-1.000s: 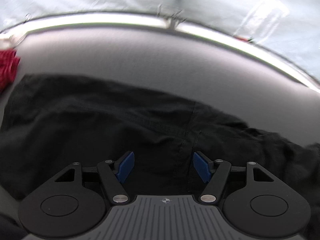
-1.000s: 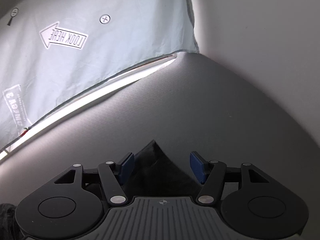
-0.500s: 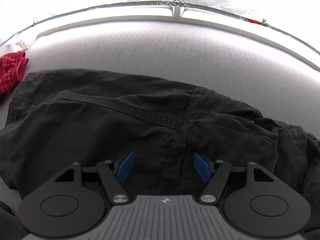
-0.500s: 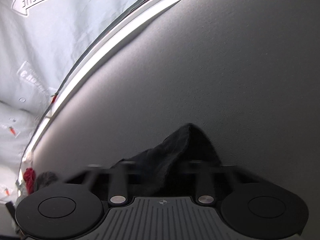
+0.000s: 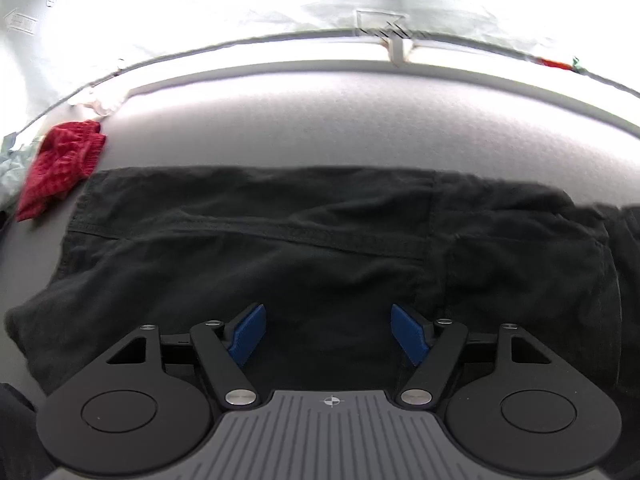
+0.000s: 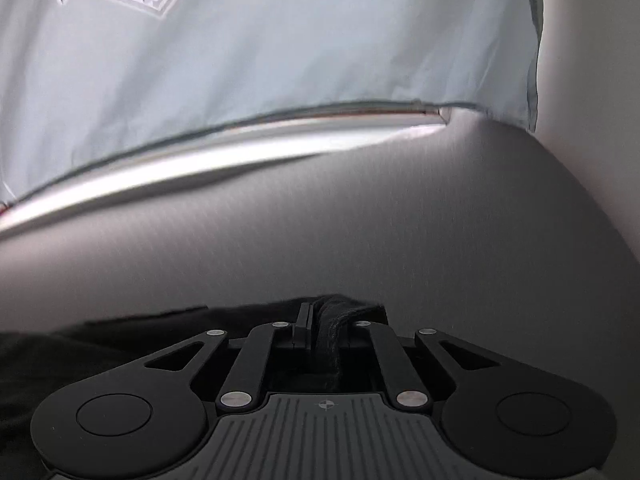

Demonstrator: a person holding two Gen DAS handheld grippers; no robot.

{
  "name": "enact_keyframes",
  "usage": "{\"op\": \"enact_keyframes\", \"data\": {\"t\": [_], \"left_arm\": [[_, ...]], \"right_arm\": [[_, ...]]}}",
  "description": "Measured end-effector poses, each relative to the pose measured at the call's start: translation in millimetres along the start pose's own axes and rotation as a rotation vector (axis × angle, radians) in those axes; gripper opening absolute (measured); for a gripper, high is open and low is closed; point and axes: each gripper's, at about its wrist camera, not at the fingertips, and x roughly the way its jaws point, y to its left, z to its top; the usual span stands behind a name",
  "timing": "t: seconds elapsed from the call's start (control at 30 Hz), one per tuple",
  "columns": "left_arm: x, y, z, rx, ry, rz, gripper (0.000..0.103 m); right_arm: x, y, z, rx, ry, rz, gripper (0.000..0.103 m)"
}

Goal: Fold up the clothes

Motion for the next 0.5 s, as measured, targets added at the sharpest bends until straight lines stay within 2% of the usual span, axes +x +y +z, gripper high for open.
{"op": "enact_keyframes", "data": {"t": [0.03, 0.07, 0.1, 0.13, 0.27, 0.33, 0.37, 0.43, 0.5], "left_arm": [[-3, 4, 3, 0.003, -0.011, -0.009, 0.074], [-6, 8, 6, 0.006, -0.023, -0.018, 0.074], [-7, 11, 9, 0.012, -0.034, -0.028, 0.074], [-6, 13, 12, 0.021, -0.042, -0.04, 0.074], [11, 10, 18, 0.002, -0.003, -0.077, 0.074], [20, 7, 20, -0.015, 0.02, -0.086, 0.074], [25, 5, 19, -0.023, 0.028, -0.085, 0.074], [27, 3, 18, -0.038, 0.026, -0.083, 0.074], [28, 3, 18, -0.038, 0.029, -0.087, 0.074]], "right_arm": [[-17, -9, -4, 0.075, -0.049, -0.004, 0.049], [-34, -21, -6, 0.123, -0.073, 0.013, 0.055], [-50, -34, -7, 0.159, -0.087, 0.034, 0.067], [-58, -42, -8, 0.175, -0.084, 0.056, 0.07], [-66, -67, -15, 0.177, 0.014, 0.173, 0.075], [-58, -77, -25, 0.204, 0.053, 0.279, 0.075], [-56, -80, -28, 0.222, 0.062, 0.321, 0.075], [-52, -88, -33, 0.269, 0.065, 0.465, 0.076], [-56, -95, -35, 0.283, 0.034, 0.526, 0.076]]}}
